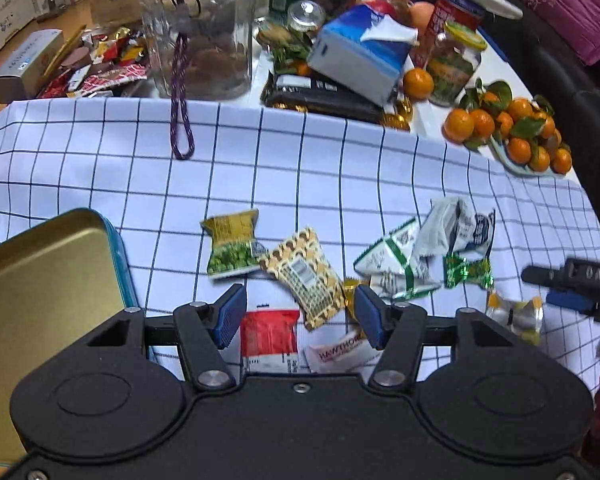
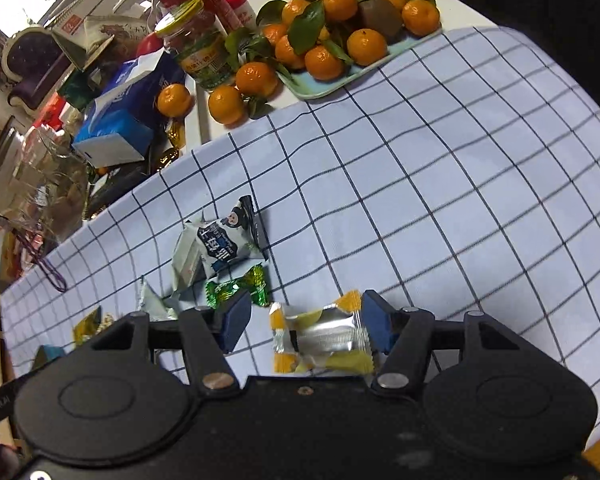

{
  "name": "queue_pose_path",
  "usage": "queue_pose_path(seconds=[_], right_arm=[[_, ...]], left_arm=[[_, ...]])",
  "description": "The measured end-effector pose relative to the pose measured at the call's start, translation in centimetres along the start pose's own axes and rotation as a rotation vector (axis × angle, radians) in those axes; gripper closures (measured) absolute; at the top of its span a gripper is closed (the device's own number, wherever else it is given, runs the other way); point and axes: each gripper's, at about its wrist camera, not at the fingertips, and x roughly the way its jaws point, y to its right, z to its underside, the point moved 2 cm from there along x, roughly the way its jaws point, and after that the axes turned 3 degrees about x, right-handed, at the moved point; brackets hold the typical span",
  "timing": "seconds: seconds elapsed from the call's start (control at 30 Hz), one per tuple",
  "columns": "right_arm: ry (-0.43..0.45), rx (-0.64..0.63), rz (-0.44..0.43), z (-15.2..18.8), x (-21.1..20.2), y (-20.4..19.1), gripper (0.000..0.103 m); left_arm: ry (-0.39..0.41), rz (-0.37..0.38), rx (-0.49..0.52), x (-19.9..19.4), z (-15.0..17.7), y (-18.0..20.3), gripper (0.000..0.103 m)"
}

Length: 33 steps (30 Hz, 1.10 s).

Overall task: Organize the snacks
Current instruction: 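Grasp the silver-yellow wrapped candy with the right tool while the left tool approaches the snacks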

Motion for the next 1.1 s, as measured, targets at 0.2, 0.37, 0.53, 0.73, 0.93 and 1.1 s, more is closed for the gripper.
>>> queue_pose_path(seconds=[0.2,0.37,0.53,0.73,0.93,1.1], right_arm=[[0.009,-0.056,0.006,-0.4,1.5,-1.5,0.038],[-0.043,-0.076,0.01,0.0,2.3,-1.6,0.038],[-0.13,-0.101,-0.006,1.7,2.3,-1.0,0.038],[-0.142,-0.172,-0.015,3.6,1.8,-1.0,0.042],[-0.107,-0.205,0.035,4.0,2.0,-2.0,0.042],[-0.096,-0.226,0.064,4.1,2.2,-2.4,0.042]], left_arm=[[-0.025,0.006,0.039,0.4,0.8,0.0,0.041],[-0.038,0.002,0.021,0.8,0.8,-0.7,0.041],[-0.034,0.001,0.018,0.8,0.9,-0.7,0.041],[-0.031,0.01,0.027,0.7,0.7,-0.3,0.041],[-0.048,0.025,0.008,1.2,0.5,-0.7,0.041],[-0.067,0.048,-0.005,1.7,0.4,-0.6,0.041]])
